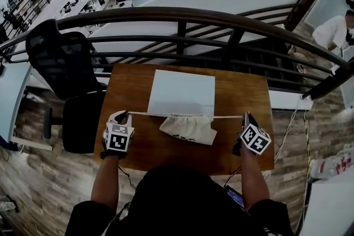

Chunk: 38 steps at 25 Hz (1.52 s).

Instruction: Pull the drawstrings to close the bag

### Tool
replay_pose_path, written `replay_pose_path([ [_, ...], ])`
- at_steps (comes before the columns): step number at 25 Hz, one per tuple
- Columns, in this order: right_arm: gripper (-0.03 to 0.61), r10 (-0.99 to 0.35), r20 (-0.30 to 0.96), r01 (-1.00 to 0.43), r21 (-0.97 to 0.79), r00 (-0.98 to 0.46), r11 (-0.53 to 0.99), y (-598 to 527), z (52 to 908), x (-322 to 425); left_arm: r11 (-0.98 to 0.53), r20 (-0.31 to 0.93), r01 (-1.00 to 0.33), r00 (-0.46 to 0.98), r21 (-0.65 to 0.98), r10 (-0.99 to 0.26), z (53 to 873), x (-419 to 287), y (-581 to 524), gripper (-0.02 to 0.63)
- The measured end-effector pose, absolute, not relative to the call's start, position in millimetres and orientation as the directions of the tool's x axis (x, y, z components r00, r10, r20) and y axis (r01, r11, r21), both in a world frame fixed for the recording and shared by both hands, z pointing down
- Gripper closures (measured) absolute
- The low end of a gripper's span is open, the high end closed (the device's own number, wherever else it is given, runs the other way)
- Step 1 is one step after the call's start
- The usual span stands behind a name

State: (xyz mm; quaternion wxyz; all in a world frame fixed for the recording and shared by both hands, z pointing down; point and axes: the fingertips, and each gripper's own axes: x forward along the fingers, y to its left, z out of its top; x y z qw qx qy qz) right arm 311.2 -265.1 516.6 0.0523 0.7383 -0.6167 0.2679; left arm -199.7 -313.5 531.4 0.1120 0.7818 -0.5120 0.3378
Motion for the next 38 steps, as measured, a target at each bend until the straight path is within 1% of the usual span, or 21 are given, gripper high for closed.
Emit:
replay_pose_path([
  [9, 0.552, -0.874, 0.478, -0.939, -0.249, 0.093, -0.236, -265, 523, 309, -0.420, 0.644, -0.897, 0.241, -0.138, -0.726, 536, -203, -315, 0.574],
  [13, 0.552, -0.872, 0.481, -0.947, -0.232, 0.087, -0.222, -267, 523, 308, -0.406, 0.640, -0.901, 0.222, -0.154, -0.735, 535, -206, -320, 0.574],
  [16, 0.554, -0.872, 0.477, -0.943, -0.228, 0.110, -0.244, -265, 522, 321, -0.400, 0.646, -0.902, 0.207, -0.165, -0.734, 535, -210, -319, 0.574],
  [20, 0.552, -0.864, 0.479, -0.923, -0.242, 0.153, -0.298, -261, 525, 342, -0.387, 0.662, -0.915, 0.223, -0.110, -0.716, 540, -213, -316, 0.574],
  [24, 0.552, -0.861, 0.486, -0.931, -0.224, 0.149, -0.288, -260, 529, 336, -0.366, 0.670, -0.926, 0.213, -0.095, -0.711, 547, -216, -315, 0.574],
  [33, 0.552, -0.856, 0.498, -0.935, -0.217, 0.140, -0.280, -262, 533, 339, -0.361, 0.670, -0.924, 0.190, -0.125, -0.718, 546, -217, -319, 0.574],
  [36, 0.552, -0.852, 0.500, -0.931, -0.215, 0.154, -0.295, -260, 535, 341, -0.331, 0.677, -0.941, 0.201, -0.066, -0.708, 552, -221, -318, 0.574],
  [38, 0.553, -0.851, 0.501, -0.942, -0.179, 0.161, -0.284, -259, 535, 336, -0.323, 0.685, -0.944, 0.193, -0.066, -0.703, 555, -220, -315, 0.575],
])
